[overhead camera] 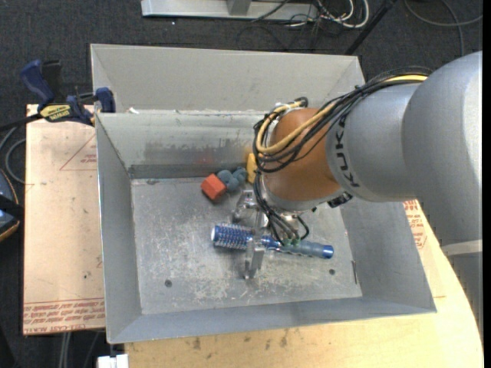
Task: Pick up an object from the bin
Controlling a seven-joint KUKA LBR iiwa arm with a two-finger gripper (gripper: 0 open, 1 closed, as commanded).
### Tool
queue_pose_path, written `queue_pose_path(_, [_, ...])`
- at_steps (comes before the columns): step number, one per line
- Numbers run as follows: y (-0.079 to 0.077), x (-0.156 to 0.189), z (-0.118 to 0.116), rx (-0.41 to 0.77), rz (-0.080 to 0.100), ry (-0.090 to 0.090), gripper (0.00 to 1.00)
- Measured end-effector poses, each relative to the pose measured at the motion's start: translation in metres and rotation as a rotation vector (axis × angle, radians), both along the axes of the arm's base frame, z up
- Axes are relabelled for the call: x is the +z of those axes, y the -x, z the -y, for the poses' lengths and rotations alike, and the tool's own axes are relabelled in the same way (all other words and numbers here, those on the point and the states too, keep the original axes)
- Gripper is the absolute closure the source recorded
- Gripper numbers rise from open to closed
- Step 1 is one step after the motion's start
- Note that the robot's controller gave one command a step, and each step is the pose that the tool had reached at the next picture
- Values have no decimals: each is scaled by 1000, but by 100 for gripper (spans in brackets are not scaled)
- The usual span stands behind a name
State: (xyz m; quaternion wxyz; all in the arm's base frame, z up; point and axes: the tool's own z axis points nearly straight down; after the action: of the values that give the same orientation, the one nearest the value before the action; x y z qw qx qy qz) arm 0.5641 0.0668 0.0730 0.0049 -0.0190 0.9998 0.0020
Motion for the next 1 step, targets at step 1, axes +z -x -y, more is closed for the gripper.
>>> queue_pose_path(1, [-2,2,-1,0,-6,2,0])
